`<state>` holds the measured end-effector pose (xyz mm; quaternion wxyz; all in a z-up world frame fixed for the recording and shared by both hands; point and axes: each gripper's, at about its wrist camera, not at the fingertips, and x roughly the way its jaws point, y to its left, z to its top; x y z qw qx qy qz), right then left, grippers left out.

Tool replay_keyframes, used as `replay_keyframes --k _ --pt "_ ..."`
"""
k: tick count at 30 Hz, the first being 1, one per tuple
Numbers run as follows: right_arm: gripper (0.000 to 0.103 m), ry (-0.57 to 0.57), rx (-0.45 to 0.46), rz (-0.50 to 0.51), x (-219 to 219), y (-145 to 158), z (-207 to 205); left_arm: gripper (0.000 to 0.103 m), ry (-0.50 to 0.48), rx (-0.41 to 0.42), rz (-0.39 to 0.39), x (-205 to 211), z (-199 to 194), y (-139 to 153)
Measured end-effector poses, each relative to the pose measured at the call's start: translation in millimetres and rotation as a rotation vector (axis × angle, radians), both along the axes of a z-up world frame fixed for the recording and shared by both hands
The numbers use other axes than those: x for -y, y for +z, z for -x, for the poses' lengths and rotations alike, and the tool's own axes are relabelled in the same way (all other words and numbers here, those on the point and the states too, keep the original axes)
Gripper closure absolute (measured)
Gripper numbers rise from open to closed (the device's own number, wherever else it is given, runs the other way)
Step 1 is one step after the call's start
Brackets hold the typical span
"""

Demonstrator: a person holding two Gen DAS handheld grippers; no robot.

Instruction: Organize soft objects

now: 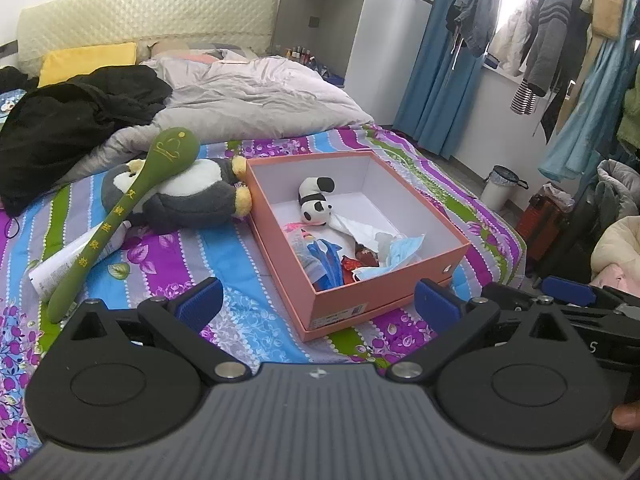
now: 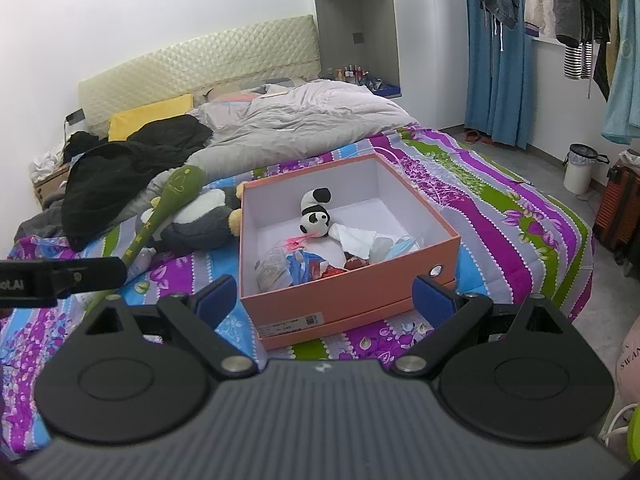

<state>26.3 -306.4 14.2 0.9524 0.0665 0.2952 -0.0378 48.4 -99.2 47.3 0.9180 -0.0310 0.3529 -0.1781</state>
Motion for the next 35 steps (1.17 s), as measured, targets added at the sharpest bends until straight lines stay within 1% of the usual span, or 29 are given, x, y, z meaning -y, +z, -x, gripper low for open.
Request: replay_keyframes --k 35 --pt "0.007 -0.001 0.007 0.002 0.9 2.7 -0.4 0.0 -0.01 0.004 -0.002 0.1 -2.8 1.6"
